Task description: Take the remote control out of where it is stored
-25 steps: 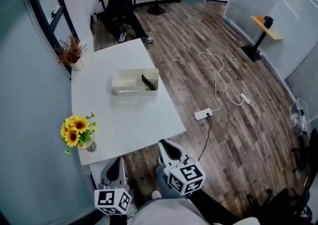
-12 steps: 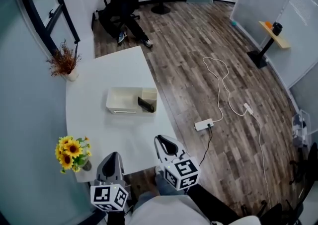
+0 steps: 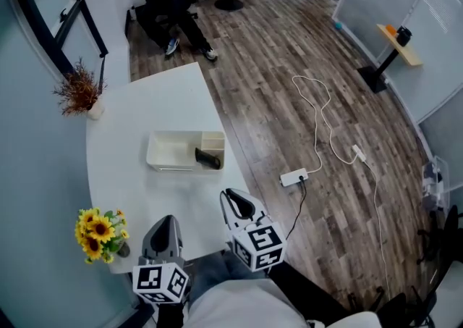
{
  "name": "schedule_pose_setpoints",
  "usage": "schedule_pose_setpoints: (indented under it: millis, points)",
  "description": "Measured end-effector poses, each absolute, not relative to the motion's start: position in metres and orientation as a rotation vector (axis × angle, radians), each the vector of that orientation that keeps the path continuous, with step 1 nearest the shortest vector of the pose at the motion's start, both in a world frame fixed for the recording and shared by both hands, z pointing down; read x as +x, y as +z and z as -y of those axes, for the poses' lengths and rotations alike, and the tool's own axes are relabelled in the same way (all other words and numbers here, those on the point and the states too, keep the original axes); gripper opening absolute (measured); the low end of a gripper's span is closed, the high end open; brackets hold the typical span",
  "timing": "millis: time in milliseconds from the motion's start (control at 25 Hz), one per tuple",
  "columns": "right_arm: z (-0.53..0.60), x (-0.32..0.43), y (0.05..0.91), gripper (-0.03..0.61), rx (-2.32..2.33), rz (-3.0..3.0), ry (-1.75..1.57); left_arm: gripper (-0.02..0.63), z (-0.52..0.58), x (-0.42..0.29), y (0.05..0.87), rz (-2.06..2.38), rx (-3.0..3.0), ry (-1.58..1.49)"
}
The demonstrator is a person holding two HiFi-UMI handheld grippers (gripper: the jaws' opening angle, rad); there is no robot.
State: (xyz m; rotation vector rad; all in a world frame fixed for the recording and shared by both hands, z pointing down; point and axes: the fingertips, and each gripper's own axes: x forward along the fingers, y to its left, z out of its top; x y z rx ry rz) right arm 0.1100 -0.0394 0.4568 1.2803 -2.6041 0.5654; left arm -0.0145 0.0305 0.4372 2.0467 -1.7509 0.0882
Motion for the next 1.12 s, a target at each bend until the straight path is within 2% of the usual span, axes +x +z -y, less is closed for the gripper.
schedule_pose_setpoints:
  millis: [400,560,1120]
  points:
    - [0.079,0.08,0.466,0.026,1.36,2.521,0.565,0.008,0.019,-0.048,0.434,1.678,2.105,0.113]
    - [0.091,0.063,0.473,0.058,1.349,2.496,0.552,0.008,0.031,-0.063,0.439,1.655,2.114,0.119]
    - [0.121,0.033,0.499,0.112,1.34,2.393,0.528,0.008,0.05,-0.103,0.454,1.635,2.07,0.104]
